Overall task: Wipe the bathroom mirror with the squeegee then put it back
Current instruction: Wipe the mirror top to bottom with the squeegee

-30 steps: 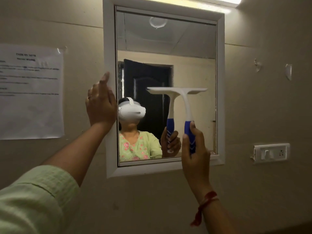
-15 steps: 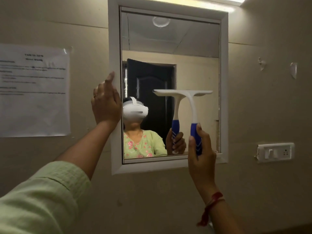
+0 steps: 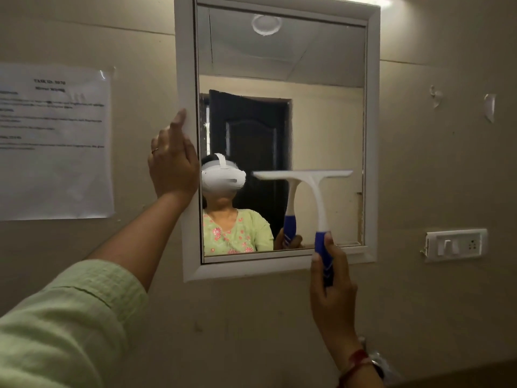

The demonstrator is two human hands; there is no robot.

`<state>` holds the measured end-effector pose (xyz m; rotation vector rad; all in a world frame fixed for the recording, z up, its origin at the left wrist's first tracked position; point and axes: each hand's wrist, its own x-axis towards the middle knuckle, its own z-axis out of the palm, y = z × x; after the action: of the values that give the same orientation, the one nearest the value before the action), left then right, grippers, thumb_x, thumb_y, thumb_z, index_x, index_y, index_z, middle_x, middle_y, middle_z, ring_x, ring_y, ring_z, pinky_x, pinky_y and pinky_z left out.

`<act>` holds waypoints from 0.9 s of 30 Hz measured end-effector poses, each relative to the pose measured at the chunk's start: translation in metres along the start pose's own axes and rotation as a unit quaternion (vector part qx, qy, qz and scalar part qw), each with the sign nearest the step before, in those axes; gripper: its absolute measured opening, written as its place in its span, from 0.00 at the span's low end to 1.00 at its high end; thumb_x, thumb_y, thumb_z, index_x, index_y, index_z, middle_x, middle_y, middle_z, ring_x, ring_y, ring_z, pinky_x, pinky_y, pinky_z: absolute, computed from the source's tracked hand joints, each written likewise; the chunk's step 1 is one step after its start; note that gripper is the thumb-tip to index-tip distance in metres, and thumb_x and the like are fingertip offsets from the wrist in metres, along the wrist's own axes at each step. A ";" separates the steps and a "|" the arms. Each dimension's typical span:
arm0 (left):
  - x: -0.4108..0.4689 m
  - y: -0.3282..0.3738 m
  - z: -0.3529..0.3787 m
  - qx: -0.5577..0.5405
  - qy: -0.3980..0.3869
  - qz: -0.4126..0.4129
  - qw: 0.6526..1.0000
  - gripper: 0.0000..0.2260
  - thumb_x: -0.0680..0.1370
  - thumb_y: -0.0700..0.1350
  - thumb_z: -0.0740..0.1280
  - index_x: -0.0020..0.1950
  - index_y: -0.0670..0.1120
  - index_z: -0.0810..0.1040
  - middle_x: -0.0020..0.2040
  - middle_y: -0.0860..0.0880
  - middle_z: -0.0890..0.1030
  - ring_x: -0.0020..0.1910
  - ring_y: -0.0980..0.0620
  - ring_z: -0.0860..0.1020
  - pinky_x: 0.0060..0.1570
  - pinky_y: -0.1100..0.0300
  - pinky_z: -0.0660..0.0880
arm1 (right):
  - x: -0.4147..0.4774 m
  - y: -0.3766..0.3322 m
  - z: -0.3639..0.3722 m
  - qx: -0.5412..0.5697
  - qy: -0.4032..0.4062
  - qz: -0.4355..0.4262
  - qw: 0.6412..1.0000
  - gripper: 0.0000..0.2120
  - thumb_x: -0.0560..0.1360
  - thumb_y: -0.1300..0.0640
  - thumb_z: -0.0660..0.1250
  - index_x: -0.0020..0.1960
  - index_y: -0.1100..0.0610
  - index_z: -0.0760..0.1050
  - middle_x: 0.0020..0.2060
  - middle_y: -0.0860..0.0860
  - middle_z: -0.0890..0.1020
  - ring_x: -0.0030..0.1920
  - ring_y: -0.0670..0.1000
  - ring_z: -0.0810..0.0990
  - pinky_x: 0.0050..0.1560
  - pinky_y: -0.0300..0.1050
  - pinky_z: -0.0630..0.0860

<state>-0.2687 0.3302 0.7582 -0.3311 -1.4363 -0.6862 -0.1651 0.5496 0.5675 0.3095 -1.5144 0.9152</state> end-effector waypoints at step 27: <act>-0.002 0.001 -0.001 -0.020 -0.008 -0.005 1.000 0.18 0.80 0.42 0.53 0.71 0.47 0.65 0.53 0.40 0.77 0.51 0.42 0.73 0.50 0.53 0.68 | -0.026 -0.006 -0.005 0.034 -0.001 0.047 0.998 0.17 0.76 0.56 0.59 0.63 0.43 0.64 0.35 0.45 0.76 0.30 0.40 0.76 0.26 0.26 0.69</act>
<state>-0.2674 0.3307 0.7568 -0.3622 -1.4414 -0.7230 -0.1522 0.5412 0.5445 0.2903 -1.5123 1.0425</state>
